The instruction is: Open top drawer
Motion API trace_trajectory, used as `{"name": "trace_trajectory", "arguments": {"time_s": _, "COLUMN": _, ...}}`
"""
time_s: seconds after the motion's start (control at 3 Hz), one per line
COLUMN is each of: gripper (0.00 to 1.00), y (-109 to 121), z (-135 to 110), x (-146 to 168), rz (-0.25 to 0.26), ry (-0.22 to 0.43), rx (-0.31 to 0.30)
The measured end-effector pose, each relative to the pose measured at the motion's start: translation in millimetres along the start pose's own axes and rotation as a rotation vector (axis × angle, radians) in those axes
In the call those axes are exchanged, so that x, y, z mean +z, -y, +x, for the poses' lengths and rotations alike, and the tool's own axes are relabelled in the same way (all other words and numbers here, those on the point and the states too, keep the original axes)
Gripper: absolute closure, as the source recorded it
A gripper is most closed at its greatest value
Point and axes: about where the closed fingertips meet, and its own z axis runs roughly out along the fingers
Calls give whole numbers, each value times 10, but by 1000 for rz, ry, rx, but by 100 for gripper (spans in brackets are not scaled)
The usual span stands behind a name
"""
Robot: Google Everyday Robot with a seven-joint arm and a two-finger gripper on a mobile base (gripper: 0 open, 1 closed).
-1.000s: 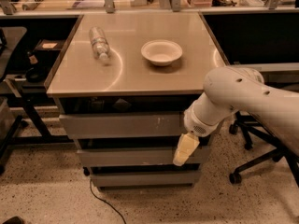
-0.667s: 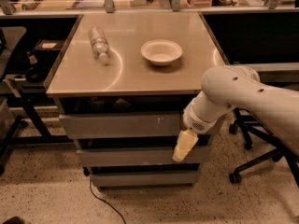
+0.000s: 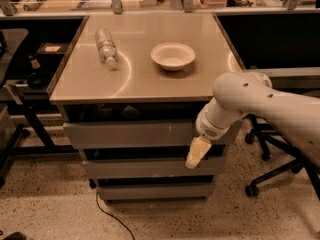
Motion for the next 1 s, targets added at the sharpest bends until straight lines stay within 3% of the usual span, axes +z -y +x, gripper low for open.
{"name": "trace_trajectory", "arguments": {"time_s": 0.67, "gripper": 0, "y": -117, "z": 10, "x": 222, "rz": -37, "ry": -30, "rx": -19}}
{"name": "trace_trajectory", "arguments": {"time_s": 1.0, "gripper": 0, "y": -115, "z": -1, "x": 191, "rz": -37, "ry": -30, "rx": -19}}
